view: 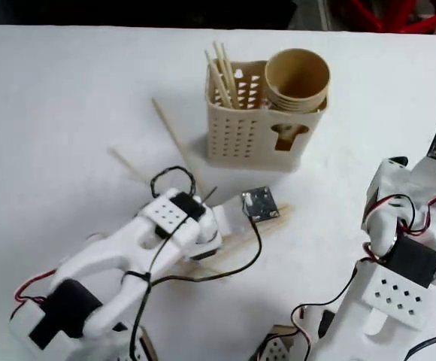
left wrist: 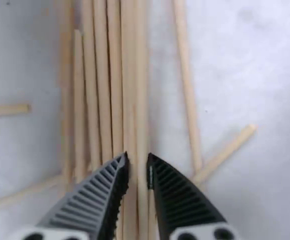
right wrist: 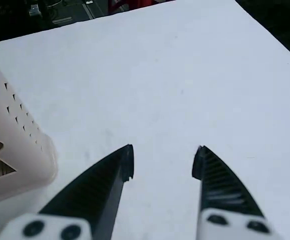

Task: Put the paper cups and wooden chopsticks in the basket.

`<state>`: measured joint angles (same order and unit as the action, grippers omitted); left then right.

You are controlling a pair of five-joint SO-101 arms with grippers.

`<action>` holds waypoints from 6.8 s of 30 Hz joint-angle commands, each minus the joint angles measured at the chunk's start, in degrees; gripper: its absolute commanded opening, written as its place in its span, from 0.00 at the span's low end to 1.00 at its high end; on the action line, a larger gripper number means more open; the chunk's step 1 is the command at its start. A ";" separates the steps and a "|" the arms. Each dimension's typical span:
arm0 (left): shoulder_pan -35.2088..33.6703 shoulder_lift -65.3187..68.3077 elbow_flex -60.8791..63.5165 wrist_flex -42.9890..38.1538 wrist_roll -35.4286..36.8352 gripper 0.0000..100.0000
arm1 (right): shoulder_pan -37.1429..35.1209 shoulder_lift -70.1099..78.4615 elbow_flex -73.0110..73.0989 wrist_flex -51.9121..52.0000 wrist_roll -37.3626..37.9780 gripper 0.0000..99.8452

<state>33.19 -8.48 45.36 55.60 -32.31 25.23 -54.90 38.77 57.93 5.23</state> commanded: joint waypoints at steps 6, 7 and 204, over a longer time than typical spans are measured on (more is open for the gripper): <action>0.57 -5.93 -2.55 5.98 0.09 0.02 | 0.57 -0.66 -0.18 -1.36 -0.44 0.20; 0.57 -7.69 -2.55 6.95 0.09 0.02 | 0.57 -0.66 -0.18 -1.36 -0.44 0.20; -5.58 -33.10 -19.16 24.35 -1.76 0.02 | -2.07 -0.66 6.15 -8.04 -0.44 0.20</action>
<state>28.09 -36.88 28.75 79.60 -33.80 23.91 -54.90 45.19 51.08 5.23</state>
